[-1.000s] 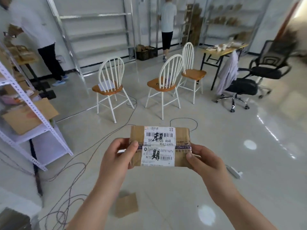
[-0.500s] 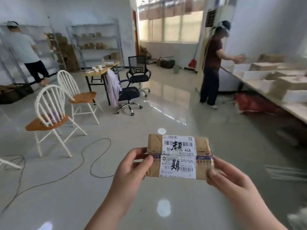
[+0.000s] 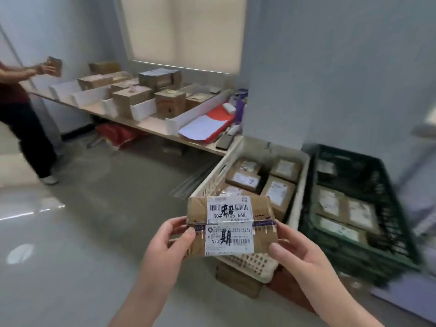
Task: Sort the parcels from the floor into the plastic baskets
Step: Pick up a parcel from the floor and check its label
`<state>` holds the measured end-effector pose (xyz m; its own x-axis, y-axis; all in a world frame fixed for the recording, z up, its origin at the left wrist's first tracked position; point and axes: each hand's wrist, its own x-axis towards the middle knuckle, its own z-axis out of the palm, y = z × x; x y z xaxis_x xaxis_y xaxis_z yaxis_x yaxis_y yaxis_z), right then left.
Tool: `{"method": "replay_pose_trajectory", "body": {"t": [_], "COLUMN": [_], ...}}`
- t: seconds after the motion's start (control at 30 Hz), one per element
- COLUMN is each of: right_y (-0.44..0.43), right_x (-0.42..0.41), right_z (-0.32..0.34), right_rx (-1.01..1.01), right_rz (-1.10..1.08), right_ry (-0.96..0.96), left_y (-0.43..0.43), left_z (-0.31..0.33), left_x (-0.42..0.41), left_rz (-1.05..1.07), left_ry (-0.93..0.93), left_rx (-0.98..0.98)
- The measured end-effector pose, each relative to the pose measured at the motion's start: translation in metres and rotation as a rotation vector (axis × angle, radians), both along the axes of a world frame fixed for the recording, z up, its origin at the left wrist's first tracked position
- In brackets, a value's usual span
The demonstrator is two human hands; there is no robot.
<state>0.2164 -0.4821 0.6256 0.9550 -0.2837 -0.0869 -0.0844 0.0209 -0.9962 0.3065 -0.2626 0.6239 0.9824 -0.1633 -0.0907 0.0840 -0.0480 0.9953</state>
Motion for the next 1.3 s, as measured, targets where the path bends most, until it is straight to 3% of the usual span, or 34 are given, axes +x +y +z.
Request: {"method": "replay_pose_trajectory", "body": {"t": [0.3,0.67,1.07,1.3], "right_y": [-0.084,-0.182,-0.458,-0.586], "right_x": [-0.019,-0.045,0.042,0.177], "right_z": [-0.028,-0.078,-0.107,-0.167], "right_rx": [-0.043,0.080,0.063,-0.137], "right_rz": [-0.518,-0.835,-0.677,-0.636], "right_ry": [0.118,0.248,0.424,0.357], "left_y": [-0.140,-0.297,-0.554,-0.682], "left_z": [-0.024,-0.065,-0.121,-0.174], "left_x": [0.062,0.076,0.117,0.203], "left_rz": [-0.512,-0.793,-0.565,-0.421], "left_ry": [0.108,0.192,0.260,-0.073], "left_rx": [0.103,0.248,0.336,0.500]}}
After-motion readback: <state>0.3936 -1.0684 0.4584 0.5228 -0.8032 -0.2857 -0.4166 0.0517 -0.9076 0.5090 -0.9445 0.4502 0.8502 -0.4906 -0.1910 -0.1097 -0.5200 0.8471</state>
